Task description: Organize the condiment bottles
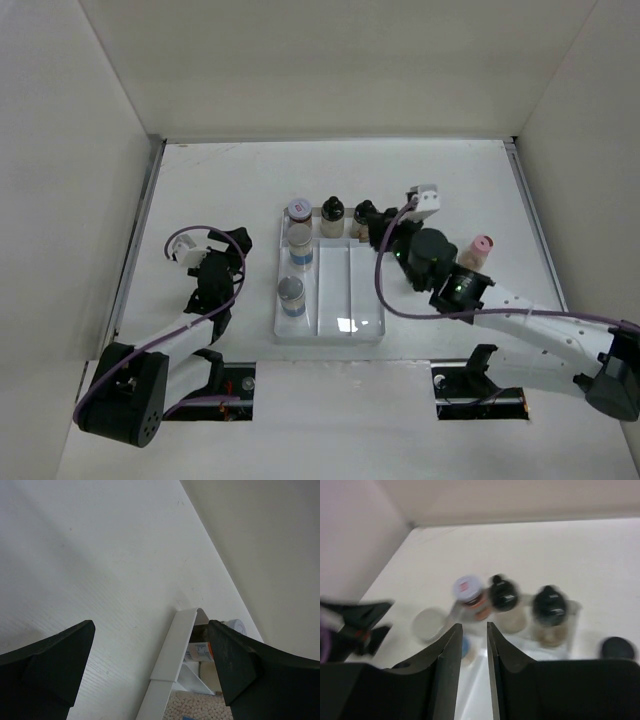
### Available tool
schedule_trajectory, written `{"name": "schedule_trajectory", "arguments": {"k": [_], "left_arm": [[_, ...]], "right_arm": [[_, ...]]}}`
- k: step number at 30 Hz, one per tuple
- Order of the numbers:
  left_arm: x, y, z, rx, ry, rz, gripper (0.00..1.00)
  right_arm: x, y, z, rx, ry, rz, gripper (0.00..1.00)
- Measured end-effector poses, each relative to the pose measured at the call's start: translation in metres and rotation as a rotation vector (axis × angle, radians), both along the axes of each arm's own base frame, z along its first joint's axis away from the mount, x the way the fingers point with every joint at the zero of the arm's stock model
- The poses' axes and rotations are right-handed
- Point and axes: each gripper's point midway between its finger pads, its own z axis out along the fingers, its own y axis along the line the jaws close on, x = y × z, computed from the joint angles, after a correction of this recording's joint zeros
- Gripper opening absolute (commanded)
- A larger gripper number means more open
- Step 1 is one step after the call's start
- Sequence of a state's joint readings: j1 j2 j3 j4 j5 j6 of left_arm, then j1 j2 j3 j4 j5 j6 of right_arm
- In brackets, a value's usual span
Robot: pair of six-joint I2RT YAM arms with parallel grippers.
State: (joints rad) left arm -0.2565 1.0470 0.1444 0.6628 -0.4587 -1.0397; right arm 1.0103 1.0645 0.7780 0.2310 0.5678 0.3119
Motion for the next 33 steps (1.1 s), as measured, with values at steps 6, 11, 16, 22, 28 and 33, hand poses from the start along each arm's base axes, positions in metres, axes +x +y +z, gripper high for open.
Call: {"name": "schedule_trajectory", "arguments": {"k": [6,11,16,22,28,33], "left_arm": [[0.0,-0.001,0.002,-0.003,-0.008,-0.005,0.99],[0.002,-0.003,0.006,-0.009,-0.024,-0.013,0.99],[0.002,-0.005,0.002,-0.008,-0.015,-0.02,0.99],[0.003,-0.006,-0.003,-0.006,-0.002,-0.025,0.99],[0.004,-0.006,0.0,-0.009,-0.011,-0.027,0.99],[0.004,-0.008,-0.001,-0.009,-0.01,-0.033,0.99]], "right_arm": [[0.073,-0.105,-0.057,-0.078,0.162,-0.384,0.77],[0.084,-0.134,-0.122,-0.232,0.322,-0.47,0.85],[0.088,-0.139,-0.149,-0.263,0.401,-0.46,0.76],[0.095,-0.137,-0.17,-0.262,0.448,-0.434,0.59],[0.098,-0.134,-0.18,-0.277,0.463,-0.423,0.44],[0.09,-0.13,-0.139,-0.271,0.351,-0.426,0.43]]}}
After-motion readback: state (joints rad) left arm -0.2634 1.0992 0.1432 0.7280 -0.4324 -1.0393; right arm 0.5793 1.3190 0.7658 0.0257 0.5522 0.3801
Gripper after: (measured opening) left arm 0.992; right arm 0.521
